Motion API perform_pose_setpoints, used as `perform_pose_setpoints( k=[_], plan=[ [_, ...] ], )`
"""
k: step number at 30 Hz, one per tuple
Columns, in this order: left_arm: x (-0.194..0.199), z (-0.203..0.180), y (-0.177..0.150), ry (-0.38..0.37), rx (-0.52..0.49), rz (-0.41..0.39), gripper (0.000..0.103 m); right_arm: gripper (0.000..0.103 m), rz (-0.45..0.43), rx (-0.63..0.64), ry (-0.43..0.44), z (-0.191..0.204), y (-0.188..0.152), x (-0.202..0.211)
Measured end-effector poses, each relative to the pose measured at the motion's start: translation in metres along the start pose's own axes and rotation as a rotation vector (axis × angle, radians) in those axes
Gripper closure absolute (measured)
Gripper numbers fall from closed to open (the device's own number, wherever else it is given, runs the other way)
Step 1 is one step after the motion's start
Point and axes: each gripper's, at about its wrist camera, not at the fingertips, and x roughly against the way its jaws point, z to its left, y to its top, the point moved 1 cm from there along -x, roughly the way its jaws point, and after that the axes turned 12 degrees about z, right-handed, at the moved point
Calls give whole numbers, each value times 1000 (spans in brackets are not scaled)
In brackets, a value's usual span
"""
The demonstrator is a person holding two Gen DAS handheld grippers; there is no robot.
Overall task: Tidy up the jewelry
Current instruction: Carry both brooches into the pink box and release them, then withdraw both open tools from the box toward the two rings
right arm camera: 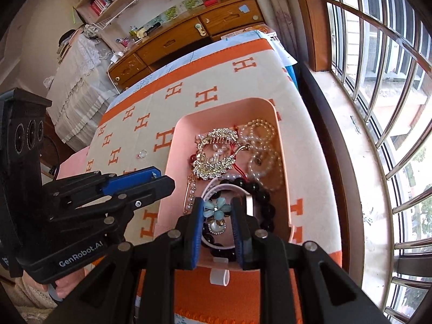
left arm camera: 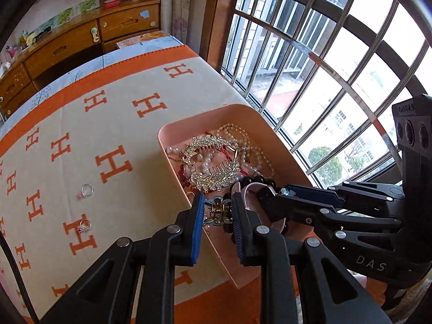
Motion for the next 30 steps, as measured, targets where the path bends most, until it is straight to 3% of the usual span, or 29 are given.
perform_pose_setpoints(
  k=[2, 3, 5, 7, 20, 24, 30],
  plan=[
    [-2, -2, -2, 24, -4, -2, 83, 82, -3, -9, -15, -3, -1, -1],
    [-2, -4, -3, 33, -9, -3, 77, 80, -7, -14, -18, -6, -3, -2],
    [1, -5, -5, 46, -14, -18, 58, 73, -13, -24, -11, -9, -5, -2],
    [8, -5, -7, 73, -11, -52, 39, 72, -19, -37, -8, -13, -7, -1],
    [44, 18, -37, 192, 73, -153, 28, 72, -124, 10, -60, 6, -19, 17],
    [57, 30, -51, 230, 94, -200, 21, 72, -115, 40, -52, 20, -17, 12],
    [70, 48, -66, 269, 123, -231, 20, 72, -129, 88, -45, 49, -13, 9]
  ],
)
